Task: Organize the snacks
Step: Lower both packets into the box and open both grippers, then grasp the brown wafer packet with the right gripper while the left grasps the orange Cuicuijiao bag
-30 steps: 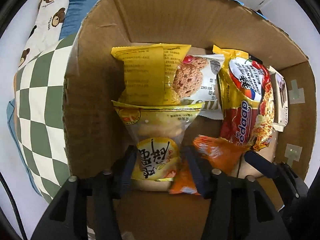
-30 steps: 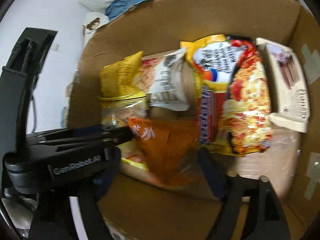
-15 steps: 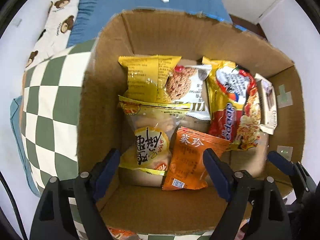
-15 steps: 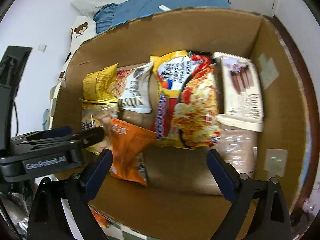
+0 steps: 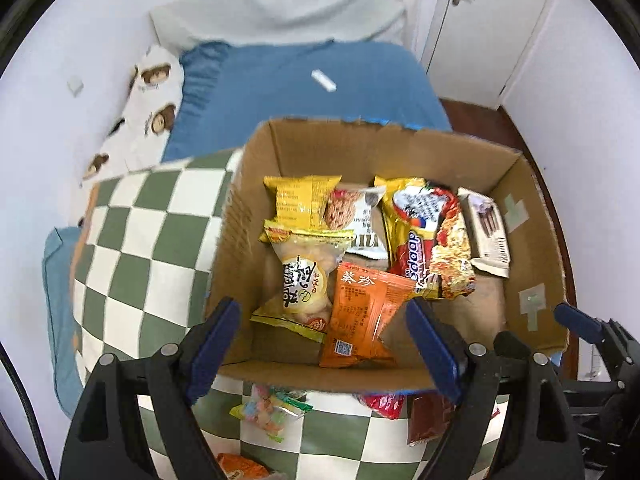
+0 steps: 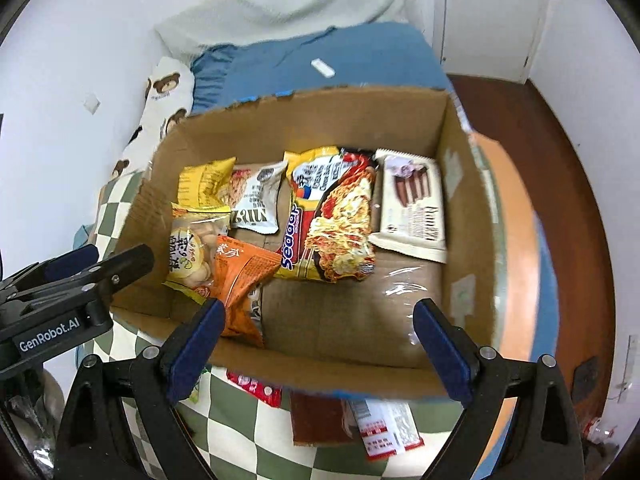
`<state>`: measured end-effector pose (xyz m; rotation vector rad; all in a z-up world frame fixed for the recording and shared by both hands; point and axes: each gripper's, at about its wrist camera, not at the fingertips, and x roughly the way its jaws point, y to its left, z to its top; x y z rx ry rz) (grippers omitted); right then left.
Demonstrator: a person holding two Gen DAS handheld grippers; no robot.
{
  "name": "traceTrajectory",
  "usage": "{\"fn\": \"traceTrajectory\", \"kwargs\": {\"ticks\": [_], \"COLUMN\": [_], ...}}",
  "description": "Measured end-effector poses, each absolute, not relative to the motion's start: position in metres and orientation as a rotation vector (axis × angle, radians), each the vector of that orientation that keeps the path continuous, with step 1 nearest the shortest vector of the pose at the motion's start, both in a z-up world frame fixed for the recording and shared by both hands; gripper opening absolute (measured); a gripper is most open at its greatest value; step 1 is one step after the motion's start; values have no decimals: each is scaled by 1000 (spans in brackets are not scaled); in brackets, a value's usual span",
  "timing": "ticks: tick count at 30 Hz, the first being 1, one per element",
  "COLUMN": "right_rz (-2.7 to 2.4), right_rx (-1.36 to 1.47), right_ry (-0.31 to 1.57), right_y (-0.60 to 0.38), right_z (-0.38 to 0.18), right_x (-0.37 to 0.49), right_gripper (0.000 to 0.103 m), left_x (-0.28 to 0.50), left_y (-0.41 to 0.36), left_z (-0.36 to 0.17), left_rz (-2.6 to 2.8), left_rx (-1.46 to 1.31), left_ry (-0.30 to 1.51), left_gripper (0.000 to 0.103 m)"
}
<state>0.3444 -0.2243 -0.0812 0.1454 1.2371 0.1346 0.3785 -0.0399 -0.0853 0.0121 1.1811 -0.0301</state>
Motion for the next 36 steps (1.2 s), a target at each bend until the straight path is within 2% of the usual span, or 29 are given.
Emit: {"fn": "traceTrajectory", "kwargs": {"ticks": [12,19,23,24,25,26,31,32,33,34,36], "right_rz": [57,42,42,45,54,58,96,104,112,120,120], "right_rx": [94,121,145,155,172,178,184,186,189,191,189], "right_ry": [1038,959,958,966,975,985,1078,1109,1127,1152,1216], "right_y": [-224,-224,-225,-226,-227,-228,-226,-226,-225,-225,-224], "right_z": [-2,31,32,29,26,22,-23,-39,-51,-67,-97], "right_x": [273,235,221,218,216,215,212,214,216,219,226], "right_gripper": [97,97,97,97,97,97,97,96,86,72,69], "left_x": [315,285,274,272,271,270,259,256,251,247,234], "left_y": [-38,-27,-20,-17,-15,-11,18,26,34,41,62], "left_z": [-22,-2,-1,-4,-7,-11,-47,-57,-68,-78,-106], "left_rz": [-86,-93,-92,-91,-88,-82,-8,14,37,59,119], "left_rx": [29,-10,-29,-35,-38,-42,-88,-102,-112,-123,-176], "left_ry": [975,925,926,934,942,953,1026,1048,1072,1096,1172], "left_gripper": [85,85,85,88,98,101,101,101,101,101,101]}}
